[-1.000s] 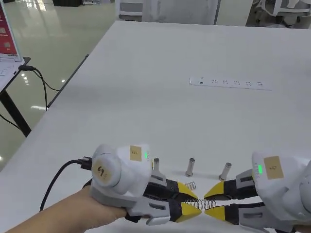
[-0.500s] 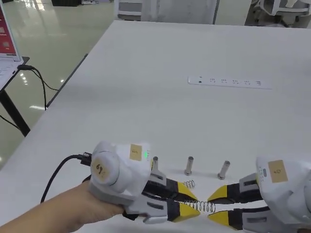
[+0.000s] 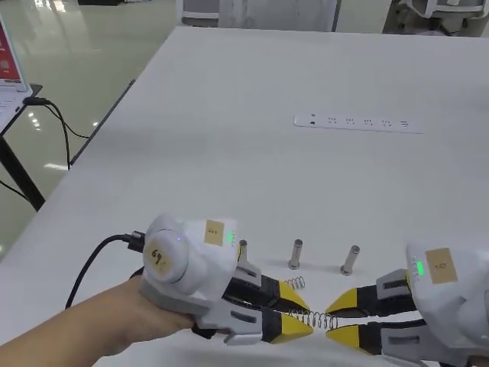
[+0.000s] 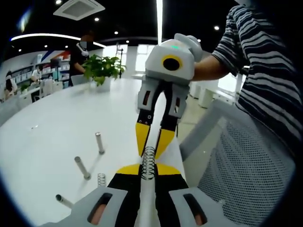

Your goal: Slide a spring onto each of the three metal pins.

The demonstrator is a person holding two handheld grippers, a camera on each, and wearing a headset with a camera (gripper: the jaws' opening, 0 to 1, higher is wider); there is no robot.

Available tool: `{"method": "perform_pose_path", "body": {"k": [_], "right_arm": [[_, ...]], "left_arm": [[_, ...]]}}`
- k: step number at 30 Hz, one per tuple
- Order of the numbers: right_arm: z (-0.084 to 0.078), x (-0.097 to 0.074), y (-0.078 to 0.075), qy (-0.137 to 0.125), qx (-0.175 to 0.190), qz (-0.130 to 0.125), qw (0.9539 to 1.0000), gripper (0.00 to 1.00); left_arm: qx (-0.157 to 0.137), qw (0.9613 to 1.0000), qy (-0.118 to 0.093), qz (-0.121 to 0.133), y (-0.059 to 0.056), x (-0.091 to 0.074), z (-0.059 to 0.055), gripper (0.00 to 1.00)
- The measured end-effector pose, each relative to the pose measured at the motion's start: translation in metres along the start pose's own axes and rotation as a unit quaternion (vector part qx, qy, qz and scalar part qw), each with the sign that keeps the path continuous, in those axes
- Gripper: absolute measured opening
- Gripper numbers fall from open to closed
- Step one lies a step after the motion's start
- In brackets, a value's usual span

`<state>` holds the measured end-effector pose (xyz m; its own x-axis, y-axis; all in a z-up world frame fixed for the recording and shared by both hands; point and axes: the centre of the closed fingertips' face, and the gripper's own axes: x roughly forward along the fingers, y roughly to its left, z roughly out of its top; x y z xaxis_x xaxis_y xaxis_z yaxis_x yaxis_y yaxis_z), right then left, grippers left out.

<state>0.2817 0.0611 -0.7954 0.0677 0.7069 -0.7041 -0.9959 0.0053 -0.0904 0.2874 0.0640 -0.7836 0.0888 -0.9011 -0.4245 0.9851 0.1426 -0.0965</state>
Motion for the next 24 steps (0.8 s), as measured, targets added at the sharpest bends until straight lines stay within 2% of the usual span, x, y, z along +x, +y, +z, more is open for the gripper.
{"method": "perform_pose_path", "body": {"k": [7,24], "right_arm": [[0.004,-0.003,-0.004,0.001,-0.016,-0.01,0.9998,0.07],[0.028,-0.013,-0.004,-0.023,-0.038,-0.001,0.999,0.07]], "left_arm": [[0.0,1.0,0.003,0.004,0.003,0.001,-0.002,0.02],[0.003,0.9999,0.011,0.004,0.003,0.004,-0.007,0.02]]}}
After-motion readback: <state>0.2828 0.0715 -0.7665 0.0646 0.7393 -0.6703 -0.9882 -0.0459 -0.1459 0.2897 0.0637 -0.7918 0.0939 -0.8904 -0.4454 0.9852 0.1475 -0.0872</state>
